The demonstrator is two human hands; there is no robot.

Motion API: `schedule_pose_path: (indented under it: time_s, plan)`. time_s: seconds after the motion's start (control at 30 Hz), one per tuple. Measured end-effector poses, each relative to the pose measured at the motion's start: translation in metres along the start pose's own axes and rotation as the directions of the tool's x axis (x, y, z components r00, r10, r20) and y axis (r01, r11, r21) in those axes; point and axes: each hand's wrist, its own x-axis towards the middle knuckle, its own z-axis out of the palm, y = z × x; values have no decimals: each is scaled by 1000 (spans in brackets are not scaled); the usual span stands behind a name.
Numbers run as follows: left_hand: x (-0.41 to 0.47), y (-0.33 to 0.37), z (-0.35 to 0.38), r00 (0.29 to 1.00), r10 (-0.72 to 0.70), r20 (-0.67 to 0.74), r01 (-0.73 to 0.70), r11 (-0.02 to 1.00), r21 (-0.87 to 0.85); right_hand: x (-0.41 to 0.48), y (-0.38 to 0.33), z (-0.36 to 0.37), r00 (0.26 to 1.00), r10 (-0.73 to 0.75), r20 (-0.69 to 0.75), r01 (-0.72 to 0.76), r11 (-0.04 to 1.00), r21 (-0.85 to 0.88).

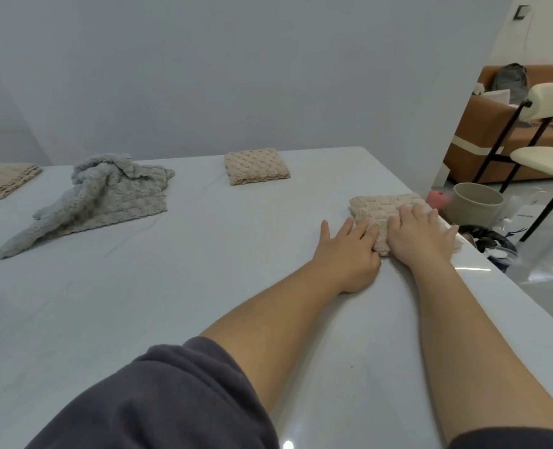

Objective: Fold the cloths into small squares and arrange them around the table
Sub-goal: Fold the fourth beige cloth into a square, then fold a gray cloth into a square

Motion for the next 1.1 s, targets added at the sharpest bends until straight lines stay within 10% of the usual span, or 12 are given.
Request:
schedule_pose_path:
  time_s: [0.3, 0.73, 1.1]
  plan:
    - [-56, -42, -21, 997, -43, 58, 45, 998, -36, -11, -13, -11, 999, -13, -44, 10, 998, -60]
    - [-246, -216, -62, 949, -314, -24, 313, 949, -20, -121, -175, 13, 846, -503, 174, 504, 863, 46]
    - [-302, -330, -80, 747, -489, -451, 484, 864, -135, -197, -349, 32, 726, -646, 233, 583, 759, 289]
